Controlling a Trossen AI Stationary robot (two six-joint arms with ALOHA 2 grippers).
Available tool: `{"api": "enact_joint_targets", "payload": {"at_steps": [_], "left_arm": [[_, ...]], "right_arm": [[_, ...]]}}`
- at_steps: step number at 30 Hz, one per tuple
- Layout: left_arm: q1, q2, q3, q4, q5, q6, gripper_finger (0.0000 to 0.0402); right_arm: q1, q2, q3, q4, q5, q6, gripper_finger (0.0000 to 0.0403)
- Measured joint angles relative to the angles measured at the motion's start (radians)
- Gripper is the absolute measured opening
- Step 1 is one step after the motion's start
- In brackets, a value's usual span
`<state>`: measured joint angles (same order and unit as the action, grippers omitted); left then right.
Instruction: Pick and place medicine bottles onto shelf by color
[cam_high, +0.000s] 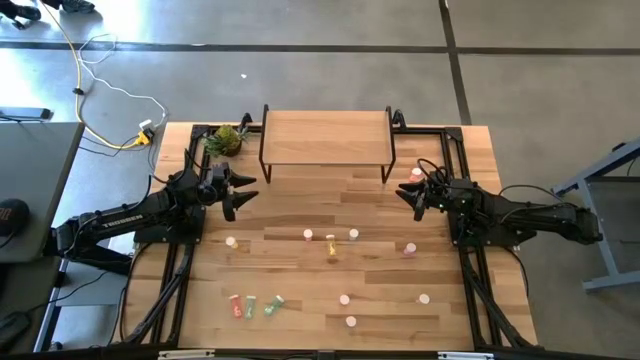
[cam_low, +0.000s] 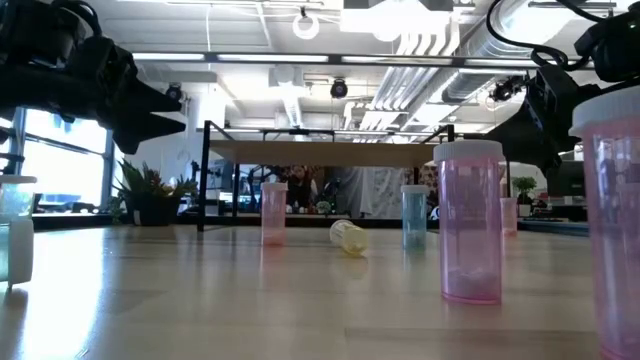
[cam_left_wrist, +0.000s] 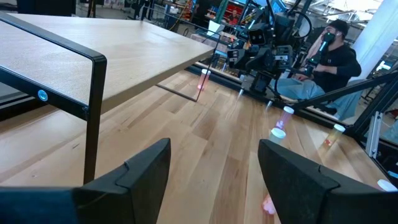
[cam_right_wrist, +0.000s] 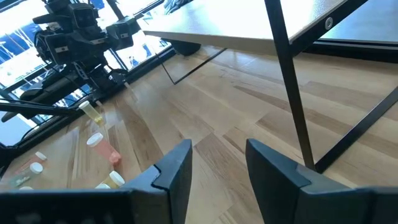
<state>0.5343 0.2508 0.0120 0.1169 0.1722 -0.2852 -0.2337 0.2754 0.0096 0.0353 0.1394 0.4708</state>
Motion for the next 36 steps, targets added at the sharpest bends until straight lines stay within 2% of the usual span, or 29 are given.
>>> {"api": "enact_joint_targets", "payload": {"at_steps": [12,19,23,30,36], "left_arm": [[0.000,0.000,0.000,0.000,0.000,0.000,0.0234],[0.000,0.000,0.000,0.000,0.000,0.000,0.0234],[0.000,0.000,0.000,0.000,0.000,0.000,0.0234],[0.000,0.000,0.000,0.000,0.000,0.000,0.0234],[0.000,0.000,0.000,0.000,0.000,0.000,0.0234]], "right_arm": [[0.000,0.000,0.000,0.000,0.000,0.005,0.0142],[-0.002,0.000,0.000,0.025,0.009,0.181,0.0142],[-0.002,0.000,0.000,0.110,0.009,0.255,0.0142],[-0.002,-0.001,0.084,0.173,0.009,0.225,0.0142],[-0.002,0.000,0.228,0.107,0.008,0.101,0.0142]]}}
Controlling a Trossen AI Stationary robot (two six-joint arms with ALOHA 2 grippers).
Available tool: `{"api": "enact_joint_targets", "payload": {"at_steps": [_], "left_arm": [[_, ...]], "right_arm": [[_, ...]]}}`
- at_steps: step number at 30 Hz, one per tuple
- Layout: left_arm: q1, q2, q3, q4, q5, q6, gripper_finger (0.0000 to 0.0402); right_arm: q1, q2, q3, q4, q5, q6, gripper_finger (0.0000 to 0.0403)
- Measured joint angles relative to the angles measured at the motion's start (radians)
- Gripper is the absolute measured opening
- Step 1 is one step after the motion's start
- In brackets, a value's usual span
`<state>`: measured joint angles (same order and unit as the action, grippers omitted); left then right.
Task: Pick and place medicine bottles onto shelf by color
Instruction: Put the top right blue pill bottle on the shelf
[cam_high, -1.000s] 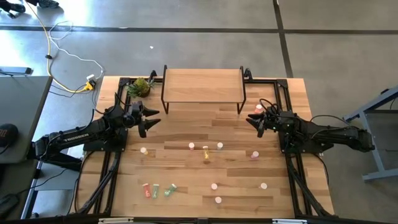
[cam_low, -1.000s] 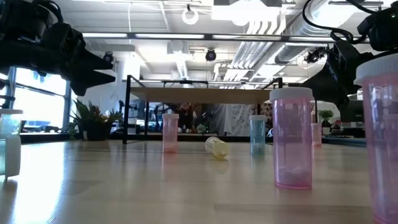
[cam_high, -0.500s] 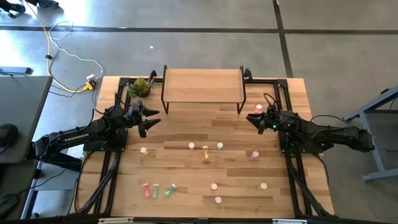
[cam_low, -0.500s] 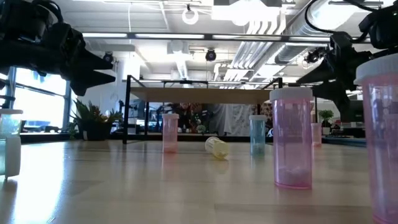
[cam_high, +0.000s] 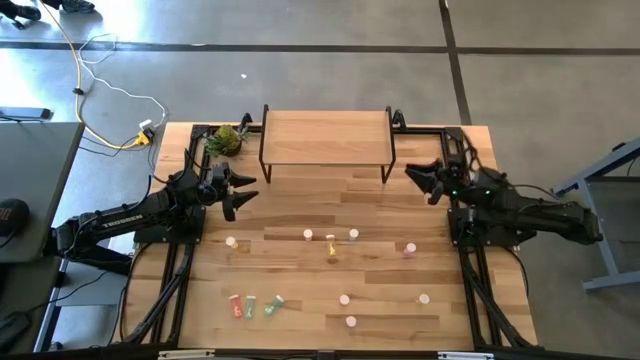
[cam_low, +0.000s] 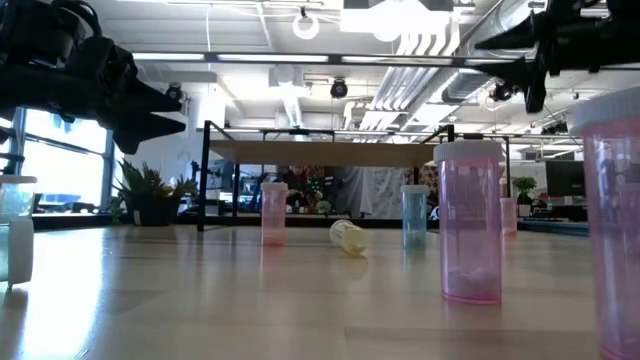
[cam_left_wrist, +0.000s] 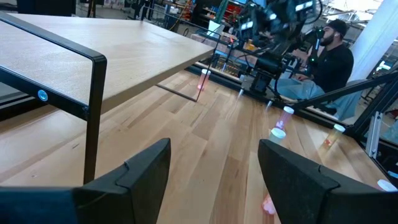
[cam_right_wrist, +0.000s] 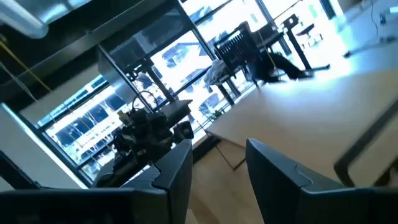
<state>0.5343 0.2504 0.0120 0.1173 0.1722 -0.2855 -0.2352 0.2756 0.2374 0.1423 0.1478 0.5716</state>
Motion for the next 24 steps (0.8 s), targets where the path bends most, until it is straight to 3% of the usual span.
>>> {"api": "enact_joint_targets", "payload": {"at_steps": [8,18,24], "left_arm": [[0.000,0.000,0.000,0.016,-0.001,-0.079,0.0234],[0.000,0.000,0.000,0.016,-0.002,-0.186,0.0234],[0.000,0.000,0.000,0.016,-0.004,-0.186,0.0234]], "right_arm": [[0.000,0.040,0.215,-0.261,-0.018,-0.128,0.0142],[0.001,0.250,0.397,-0.391,-0.120,-0.267,0.0145],[0.001,0.376,0.443,-0.420,-0.185,-0.261,0.0176]]}}
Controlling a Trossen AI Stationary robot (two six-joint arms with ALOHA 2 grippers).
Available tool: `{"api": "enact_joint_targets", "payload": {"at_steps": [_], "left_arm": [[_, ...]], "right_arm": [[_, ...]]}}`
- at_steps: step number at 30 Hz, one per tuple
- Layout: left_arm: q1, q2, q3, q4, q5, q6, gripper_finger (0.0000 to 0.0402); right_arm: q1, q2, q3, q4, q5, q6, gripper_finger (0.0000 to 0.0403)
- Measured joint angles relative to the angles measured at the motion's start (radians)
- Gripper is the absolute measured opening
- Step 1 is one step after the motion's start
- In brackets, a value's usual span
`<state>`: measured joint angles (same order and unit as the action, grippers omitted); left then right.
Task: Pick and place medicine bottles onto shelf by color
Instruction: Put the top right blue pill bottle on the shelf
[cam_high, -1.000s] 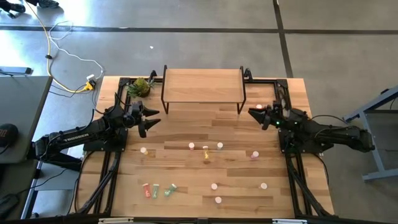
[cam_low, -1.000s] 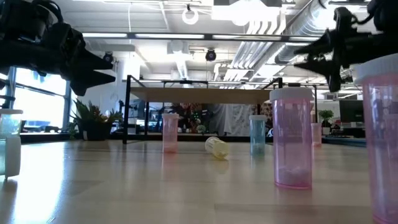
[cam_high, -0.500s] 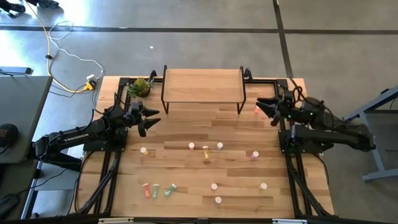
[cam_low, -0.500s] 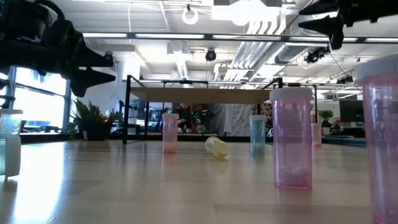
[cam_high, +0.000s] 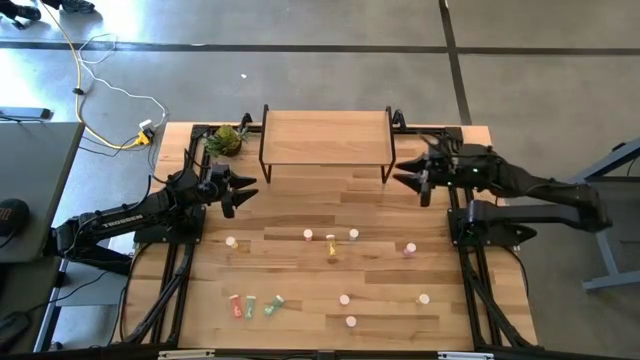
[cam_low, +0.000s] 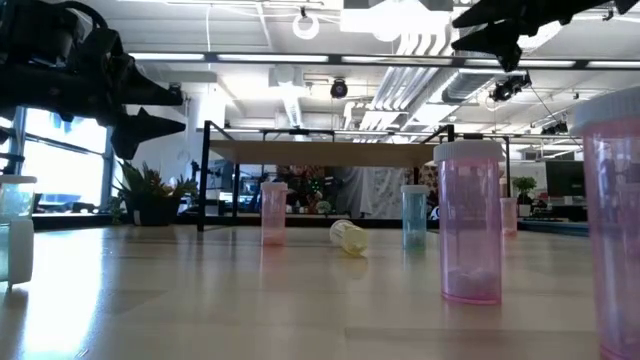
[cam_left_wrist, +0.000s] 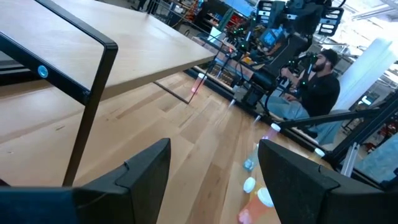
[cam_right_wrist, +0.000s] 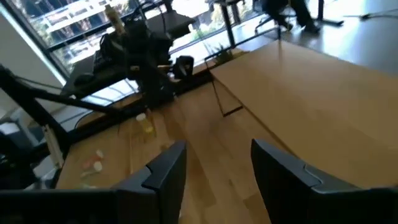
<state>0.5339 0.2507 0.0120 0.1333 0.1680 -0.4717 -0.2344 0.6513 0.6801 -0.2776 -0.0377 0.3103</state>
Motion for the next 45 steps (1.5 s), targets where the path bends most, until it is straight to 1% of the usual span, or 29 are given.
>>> {"api": "enact_joint_targets", "payload": {"at_steps": [4,7,9,13,21,26,30,36,45], "left_arm": [[0.000,0.000,0.000,0.000,0.000,0.000,0.0234],[0.000,0.000,0.000,0.000,0.000,0.000,0.0234],[0.000,0.000,0.000,0.000,0.000,0.001,0.0234],[0.000,0.000,0.000,0.000,0.000,0.001,0.0234],[0.000,0.000,0.000,-0.001,0.000,0.003,0.0234],[0.000,0.000,0.000,-0.001,0.000,0.003,0.0234],[0.000,0.000,0.000,-0.001,0.000,0.003,0.0234],[0.000,0.000,0.000,-0.001,0.000,0.003,0.0234],[0.000,0.000,0.000,-0.002,0.000,0.003,0.0234]], "right_arm": [[0.000,0.071,0.008,0.002,-0.085,0.002,0.0199],[0.001,0.128,0.008,-0.002,-0.164,0.003,0.0201],[0.016,0.167,0.008,-0.001,-0.185,0.003,0.0201],[0.083,0.244,0.008,0.003,-0.164,-0.024,0.0201],[0.220,0.373,0.008,0.018,-0.046,-0.046,0.0201],[0.280,0.460,0.008,0.112,-0.008,-0.118,0.0201],[0.305,0.533,0.008,0.187,0.018,-0.165,0.0201],[0.322,0.631,0.008,0.208,0.023,-0.166,0.0201],[0.327,0.750,0.008,0.270,0.023,-0.214,0.0201]]}}
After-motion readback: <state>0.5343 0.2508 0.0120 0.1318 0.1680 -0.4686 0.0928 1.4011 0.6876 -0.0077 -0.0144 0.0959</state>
